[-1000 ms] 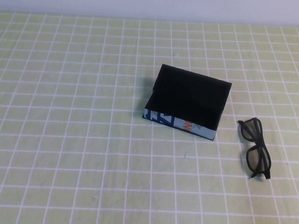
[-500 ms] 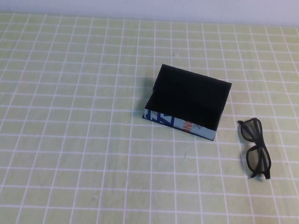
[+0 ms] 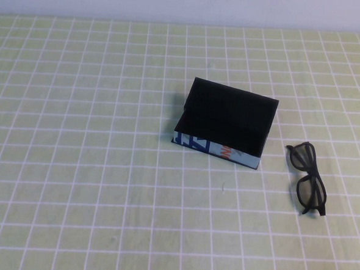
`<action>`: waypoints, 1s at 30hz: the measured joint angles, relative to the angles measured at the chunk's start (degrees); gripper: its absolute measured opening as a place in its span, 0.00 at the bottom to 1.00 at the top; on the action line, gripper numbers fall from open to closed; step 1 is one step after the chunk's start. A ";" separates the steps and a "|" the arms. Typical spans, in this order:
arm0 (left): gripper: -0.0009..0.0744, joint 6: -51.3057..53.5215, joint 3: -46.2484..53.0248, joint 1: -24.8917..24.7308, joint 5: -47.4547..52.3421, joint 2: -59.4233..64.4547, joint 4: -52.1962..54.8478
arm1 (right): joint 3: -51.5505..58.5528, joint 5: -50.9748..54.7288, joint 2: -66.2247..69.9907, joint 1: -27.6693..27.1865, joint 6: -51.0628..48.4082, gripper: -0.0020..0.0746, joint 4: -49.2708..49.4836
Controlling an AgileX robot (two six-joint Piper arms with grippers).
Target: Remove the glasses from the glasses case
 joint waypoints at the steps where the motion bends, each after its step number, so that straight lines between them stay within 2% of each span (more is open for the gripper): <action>1: 0.01 0.00 0.00 0.00 0.00 0.00 0.00 | 0.00 0.00 0.00 0.00 0.05 0.00 0.00; 15: 0.01 0.39 0.00 0.00 -0.39 0.00 0.00 | 0.00 0.02 0.00 0.00 0.19 0.00 0.00; 20: 0.01 0.07 0.00 0.00 -5.50 0.00 1.15 | 0.00 0.12 0.00 0.00 0.19 0.00 0.00; 22: 0.01 -6.38 0.00 0.00 -7.68 0.00 8.50 | 0.00 0.12 0.00 0.00 0.19 0.00 0.00; 23: 0.01 -12.83 0.00 0.00 -8.29 0.00 16.08 | 0.00 0.12 0.00 0.00 0.19 0.00 0.00; 27: 0.01 -47.20 0.00 0.00 -6.40 0.00 55.40 | 0.00 0.12 0.00 0.00 0.19 0.00 0.00; 30: 0.01 -70.77 0.00 0.00 1.61 -0.10 79.99 | 0.00 0.12 0.00 0.00 0.19 0.00 0.00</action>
